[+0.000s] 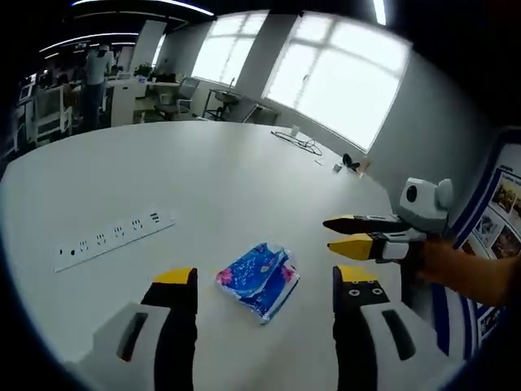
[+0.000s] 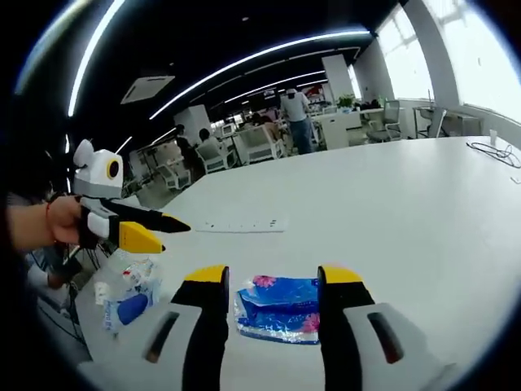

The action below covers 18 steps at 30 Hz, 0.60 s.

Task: Arrange the tabletop items into an orderly group along one side of the table until the central work area is clear of visible clutter.

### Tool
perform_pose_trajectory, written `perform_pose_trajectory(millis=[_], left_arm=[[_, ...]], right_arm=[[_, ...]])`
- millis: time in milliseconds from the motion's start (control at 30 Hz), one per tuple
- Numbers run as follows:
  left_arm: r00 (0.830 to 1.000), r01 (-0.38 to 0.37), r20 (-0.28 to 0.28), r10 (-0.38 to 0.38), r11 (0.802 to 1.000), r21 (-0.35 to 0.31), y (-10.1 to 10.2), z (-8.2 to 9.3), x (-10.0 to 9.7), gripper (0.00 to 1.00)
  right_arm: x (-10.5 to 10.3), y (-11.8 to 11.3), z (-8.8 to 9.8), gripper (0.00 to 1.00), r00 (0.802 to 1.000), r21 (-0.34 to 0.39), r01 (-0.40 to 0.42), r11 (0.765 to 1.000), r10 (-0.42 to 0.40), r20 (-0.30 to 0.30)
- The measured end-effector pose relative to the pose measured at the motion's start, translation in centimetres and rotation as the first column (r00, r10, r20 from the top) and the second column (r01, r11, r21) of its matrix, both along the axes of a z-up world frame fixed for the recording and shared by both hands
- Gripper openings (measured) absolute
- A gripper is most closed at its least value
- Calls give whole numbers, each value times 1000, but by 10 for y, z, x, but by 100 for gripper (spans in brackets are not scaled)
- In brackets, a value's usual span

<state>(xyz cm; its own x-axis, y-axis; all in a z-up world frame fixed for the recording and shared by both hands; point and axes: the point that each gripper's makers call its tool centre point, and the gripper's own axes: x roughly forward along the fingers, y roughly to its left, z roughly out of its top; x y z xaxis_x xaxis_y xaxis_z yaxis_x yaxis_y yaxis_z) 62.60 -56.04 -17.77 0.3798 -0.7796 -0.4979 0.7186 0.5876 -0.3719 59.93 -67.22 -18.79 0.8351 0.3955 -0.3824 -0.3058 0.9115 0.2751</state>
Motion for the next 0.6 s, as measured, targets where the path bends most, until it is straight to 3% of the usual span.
perform_pose_trajectory(millis=[400,600], left_arm=[[997,-47,63,50,998,-45,30,41,-11,74],[994,-77,74,81,995,-58,46,50,-19,74]], right_arm=[[-12,23,27,46,998,8,-52,999,51,47],[-19,33,38,45,995,3,-79,997,79,60]])
